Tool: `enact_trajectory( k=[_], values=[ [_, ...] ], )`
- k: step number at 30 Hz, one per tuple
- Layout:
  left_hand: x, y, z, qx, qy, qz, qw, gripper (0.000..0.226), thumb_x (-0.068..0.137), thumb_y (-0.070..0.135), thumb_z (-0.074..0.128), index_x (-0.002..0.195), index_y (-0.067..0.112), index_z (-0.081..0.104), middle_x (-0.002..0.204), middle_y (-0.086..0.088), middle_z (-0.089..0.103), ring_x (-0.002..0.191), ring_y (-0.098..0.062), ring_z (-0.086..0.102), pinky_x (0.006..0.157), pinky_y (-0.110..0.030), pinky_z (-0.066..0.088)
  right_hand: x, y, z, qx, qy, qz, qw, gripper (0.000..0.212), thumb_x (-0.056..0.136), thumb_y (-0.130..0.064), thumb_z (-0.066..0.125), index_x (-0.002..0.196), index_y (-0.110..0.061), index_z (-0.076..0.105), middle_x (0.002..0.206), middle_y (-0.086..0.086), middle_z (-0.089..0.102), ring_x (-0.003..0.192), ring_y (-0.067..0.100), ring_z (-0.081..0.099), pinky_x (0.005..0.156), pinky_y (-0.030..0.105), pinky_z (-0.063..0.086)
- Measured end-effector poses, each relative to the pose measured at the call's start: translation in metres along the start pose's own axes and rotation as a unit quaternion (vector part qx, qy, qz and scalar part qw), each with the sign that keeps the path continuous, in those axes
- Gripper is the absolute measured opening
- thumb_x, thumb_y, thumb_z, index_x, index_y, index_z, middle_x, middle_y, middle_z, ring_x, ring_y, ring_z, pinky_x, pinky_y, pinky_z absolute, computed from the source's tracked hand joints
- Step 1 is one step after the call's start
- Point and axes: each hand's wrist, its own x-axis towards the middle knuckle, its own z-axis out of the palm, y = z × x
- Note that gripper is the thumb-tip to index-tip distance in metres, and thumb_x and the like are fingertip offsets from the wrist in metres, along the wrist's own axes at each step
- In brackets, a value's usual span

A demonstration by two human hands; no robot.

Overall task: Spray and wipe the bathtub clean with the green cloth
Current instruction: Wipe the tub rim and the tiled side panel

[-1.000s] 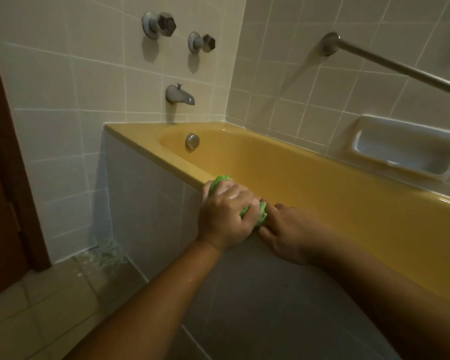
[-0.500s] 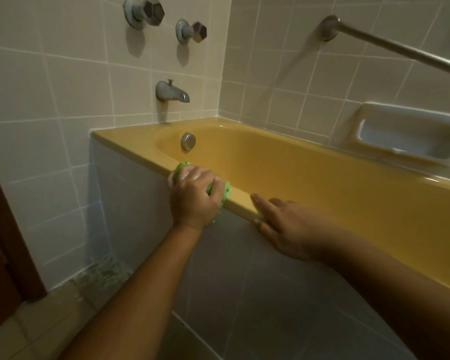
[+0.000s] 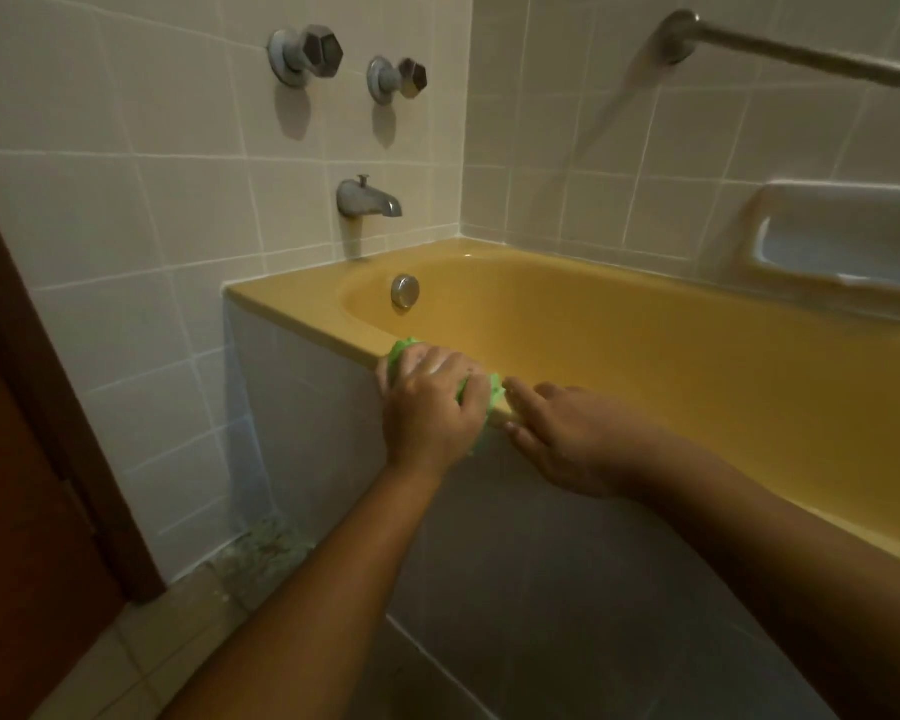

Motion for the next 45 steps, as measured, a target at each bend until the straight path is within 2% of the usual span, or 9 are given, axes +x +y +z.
enact_trajectory(
  k=[3, 8, 14, 20, 25, 29, 34, 41, 45],
  values=[
    [-0.003, -0.009, -0.005, -0.015, -0.037, 0.078, 0.996, 0.033, 0.098, 0.04, 0.045, 0.092, 0.024, 0.074, 0.098, 0.007, 0.071, 0.109, -0.025, 0.057, 0.1, -0.048, 0.039, 0.01, -0.008, 0.004, -0.009, 0.019, 0.004, 1.0, 0.066, 0.106, -0.054, 0.026, 0.16, -0.016, 0.02, 0.135, 0.02, 0.056, 0.119, 0.041, 0.059, 0.095, 0.044, 0.049],
    [0.033, -0.061, -0.004, 0.014, -0.06, -0.022, 0.998, 0.04, 0.097, 0.041, 0.04, 0.093, 0.025, 0.076, 0.1, 0.007, 0.074, 0.109, -0.028, 0.058, 0.102, -0.049, 0.041, 0.033, -0.021, 0.006, 0.0, 0.034, 0.003, 0.999, 0.057, 0.107, -0.052, 0.026, 0.149, -0.015, 0.03, 0.128, 0.019, 0.059, 0.112, 0.039, 0.06, 0.087, 0.047, 0.053],
    [0.036, -0.073, -0.012, -0.008, -0.108, 0.029, 0.994, 0.039, 0.101, 0.037, 0.043, 0.108, 0.021, 0.078, 0.111, 0.007, 0.074, 0.112, -0.02, 0.057, 0.106, -0.045, 0.039, 0.072, -0.041, 0.014, 0.028, 0.052, 0.0, 0.998, 0.054, 0.109, -0.043, 0.029, 0.151, -0.01, 0.03, 0.129, 0.022, 0.058, 0.111, 0.038, 0.059, 0.073, 0.042, 0.037],
    [0.054, -0.101, -0.012, 0.018, -0.106, 0.047, 0.993, 0.039, 0.103, 0.032, 0.04, 0.107, 0.02, 0.077, 0.11, 0.006, 0.073, 0.111, -0.018, 0.06, 0.107, -0.053, 0.037, 0.102, -0.06, 0.016, 0.051, 0.06, 0.006, 0.997, 0.062, 0.108, -0.035, 0.03, 0.16, -0.003, 0.017, 0.135, 0.024, 0.053, 0.116, 0.039, 0.056, 0.077, 0.042, 0.039],
    [0.073, -0.135, -0.013, 0.056, -0.132, -0.006, 0.99, 0.049, 0.104, 0.037, 0.03, 0.115, 0.022, 0.075, 0.119, 0.003, 0.071, 0.125, -0.02, 0.054, 0.124, -0.051, 0.017, 0.141, -0.08, 0.018, 0.052, 0.056, 0.012, 0.997, 0.063, 0.107, -0.031, 0.029, 0.159, 0.0, 0.015, 0.136, 0.03, 0.05, 0.117, 0.043, 0.056, 0.094, 0.052, 0.052],
    [0.09, -0.164, -0.014, 0.069, -0.144, -0.008, 0.987, 0.051, 0.107, 0.038, 0.026, 0.12, 0.023, 0.073, 0.12, 0.003, 0.071, 0.122, -0.021, 0.055, 0.115, -0.059, 0.028, 0.17, -0.095, 0.018, 0.041, 0.053, 0.01, 0.998, 0.067, 0.104, -0.031, 0.033, 0.16, 0.0, 0.012, 0.137, 0.032, 0.049, 0.118, 0.044, 0.055, 0.095, 0.052, 0.052],
    [0.106, -0.193, -0.015, 0.06, -0.153, -0.016, 0.986, 0.052, 0.106, 0.041, 0.025, 0.131, 0.023, 0.067, 0.129, 0.003, 0.068, 0.127, -0.022, 0.052, 0.12, -0.061, 0.021, 0.202, -0.11, 0.019, 0.03, 0.054, 0.013, 0.998, 0.067, 0.104, -0.031, 0.033, 0.161, -0.002, 0.012, 0.138, 0.033, 0.049, 0.118, 0.045, 0.054, 0.096, 0.053, 0.051],
    [0.127, -0.24, -0.011, 0.042, -0.124, -0.01, 0.991, 0.052, 0.104, 0.037, 0.028, 0.111, 0.016, 0.075, 0.112, -0.003, 0.072, 0.113, -0.025, 0.056, 0.106, -0.052, 0.037, 0.247, -0.127, 0.022, 0.055, 0.054, 0.014, 0.997, 0.065, 0.108, -0.042, 0.032, 0.161, -0.007, 0.016, 0.137, 0.031, 0.05, 0.119, 0.045, 0.053, 0.094, 0.052, 0.051],
    [0.14, -0.272, -0.007, 0.035, -0.107, -0.007, 0.994, 0.052, 0.103, 0.037, 0.029, 0.107, 0.015, 0.076, 0.107, -0.004, 0.073, 0.108, -0.027, 0.058, 0.102, -0.043, 0.037, 0.265, -0.135, 0.023, 0.031, 0.08, 0.006, 0.996, 0.063, 0.108, -0.051, 0.028, 0.156, -0.01, 0.024, 0.131, 0.029, 0.055, 0.113, 0.042, 0.057, 0.077, 0.042, 0.039]
  ],
)
